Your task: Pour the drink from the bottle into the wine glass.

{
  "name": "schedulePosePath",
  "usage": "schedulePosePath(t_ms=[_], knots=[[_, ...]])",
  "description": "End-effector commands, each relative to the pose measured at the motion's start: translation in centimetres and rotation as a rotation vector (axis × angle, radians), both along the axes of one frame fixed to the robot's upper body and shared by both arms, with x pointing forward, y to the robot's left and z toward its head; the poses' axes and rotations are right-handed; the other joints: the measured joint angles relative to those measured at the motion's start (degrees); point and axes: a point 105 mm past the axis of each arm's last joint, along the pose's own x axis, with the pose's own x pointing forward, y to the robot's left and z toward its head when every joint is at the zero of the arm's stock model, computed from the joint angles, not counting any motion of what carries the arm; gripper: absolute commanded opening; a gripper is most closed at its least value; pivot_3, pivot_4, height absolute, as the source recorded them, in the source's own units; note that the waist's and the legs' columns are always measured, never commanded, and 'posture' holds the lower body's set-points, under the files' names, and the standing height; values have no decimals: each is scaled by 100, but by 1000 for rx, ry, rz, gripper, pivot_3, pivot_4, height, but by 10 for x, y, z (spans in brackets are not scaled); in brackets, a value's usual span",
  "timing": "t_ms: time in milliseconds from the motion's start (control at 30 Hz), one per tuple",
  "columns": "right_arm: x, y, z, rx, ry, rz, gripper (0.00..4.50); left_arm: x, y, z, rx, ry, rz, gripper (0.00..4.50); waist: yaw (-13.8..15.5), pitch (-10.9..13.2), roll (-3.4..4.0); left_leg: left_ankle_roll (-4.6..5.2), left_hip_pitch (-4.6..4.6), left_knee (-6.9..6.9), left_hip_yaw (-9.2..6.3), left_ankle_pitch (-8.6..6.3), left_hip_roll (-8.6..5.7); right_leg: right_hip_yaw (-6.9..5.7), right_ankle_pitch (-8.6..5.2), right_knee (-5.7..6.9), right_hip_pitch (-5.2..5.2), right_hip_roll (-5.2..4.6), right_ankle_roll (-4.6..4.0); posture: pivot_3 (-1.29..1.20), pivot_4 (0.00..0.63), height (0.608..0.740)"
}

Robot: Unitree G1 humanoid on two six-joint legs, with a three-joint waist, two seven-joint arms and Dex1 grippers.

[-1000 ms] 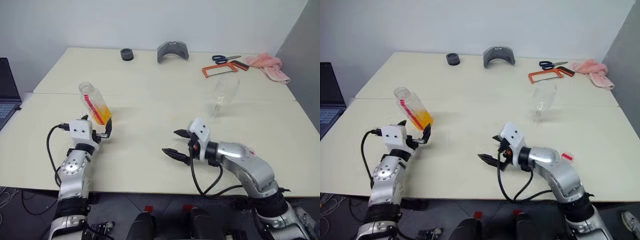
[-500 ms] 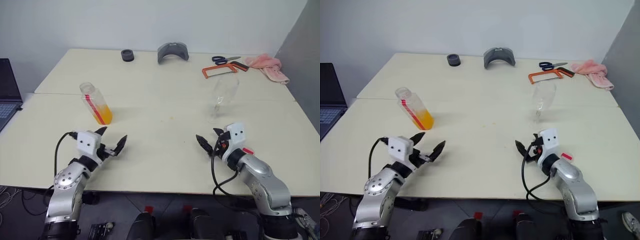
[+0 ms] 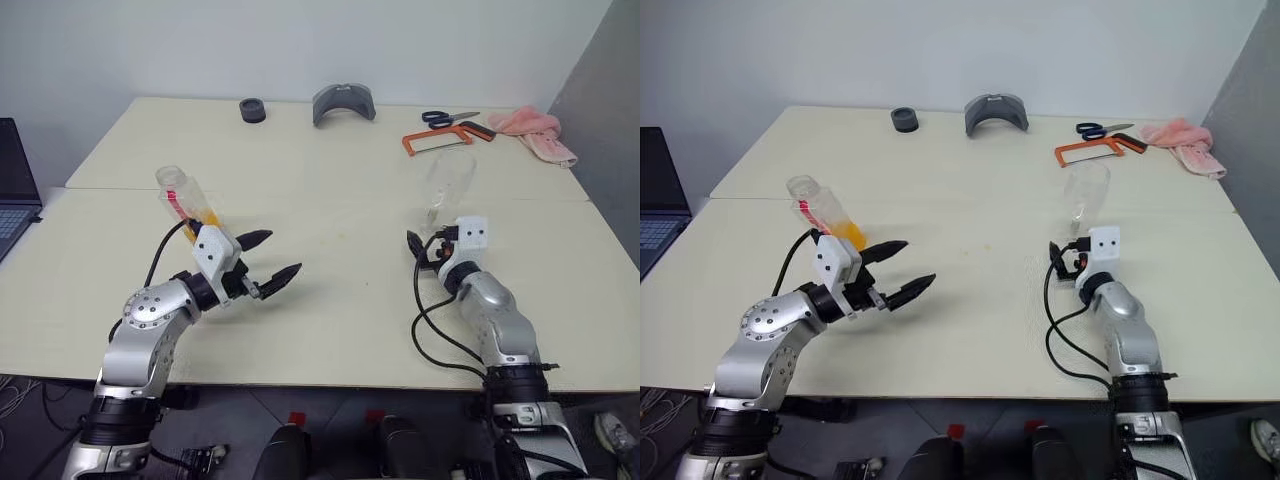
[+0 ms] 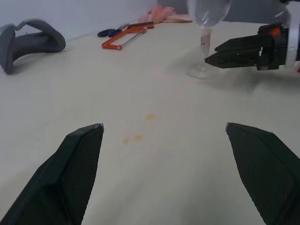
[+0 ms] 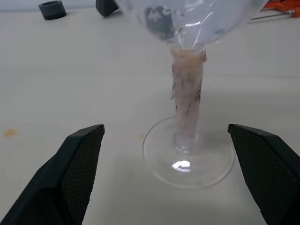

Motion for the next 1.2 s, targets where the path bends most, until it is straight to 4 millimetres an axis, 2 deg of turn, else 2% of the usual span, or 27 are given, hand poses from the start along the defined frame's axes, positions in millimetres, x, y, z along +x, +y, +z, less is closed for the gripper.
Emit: schedulePosePath(t_ms=[33,167,233,333,500,600,667,767,933,1100,1200], knots=[[13,-7,22,-1,-95,-41,4500,1,-6,12,-1,-49,-29,4482,-8,0,0,0,0,-1,1,0,0,1,0,0,-1,0,0,0,150,740],[22,-11,24,6,-112,-73,4500,3,-9,15,-6,-56,-41,4482,-22,0,0,0,-1,-1,1,0,2,0,0,0,-1,-1,-1,0,150,740],[25,-12,23,8,-113,-80,4115,3,-12,18,-11,-61,-55,4500,-31,0,1,0,-2,0,1,0,2,0,0,0,-1,-2,-1,0,150,740],[26,-12,23,10,-115,-80,3225,2,-15,21,-10,-66,-71,4500,-42,1,1,0,-2,0,0,0,2,0,0,1,-1,-2,-1,0,150,740],[22,-5,23,14,-129,-35,1308,2,-14,23,-9,-70,-75,4500,-49,1,1,0,-2,0,-1,0,3,0,0,1,-1,-2,-1,0,150,740],[20,7,26,8,-144,23,217,2,-11,22,-13,-66,-61,4500,-51,1,2,0,-2,0,-3,0,4,1,0,1,-1,-2,-1,0,150,740],[17,25,31,7,-161,103,111,1,-5,21,-11,-55,-38,4500,-67,2,3,0,-2,-1,-3,0,4,1,0,1,-2,-2,-1,0,150,740],[9,66,37,-1,-178,267,111,-3,9,19,-16,-34,13,4500,-153,4,7,0,0,-3,-6,0,9,4,0,2,-6,2,-1,0,150,740],[-2,123,34,-4,-171,458,111,-7,29,21,0,-24,78,4500,-194,8,12,0,1,-7,-14,0,16,-1,-2,4,-9,4,-4,0,150,740],[-6,157,26,-32,-148,565,111,-7,46,28,8,-39,136,4500,-130,8,13,0,0,-4,-14,0,17,0,-2,4,-7,-7,-4,0,150,740],[-7,167,22,-35,-146,604,111,-8,51,33,6,-46,145,4500,-108,8,13,-1,-1,-3,-16,0,11,-1,-1,3,-6,-10,-4,0,150,740]])
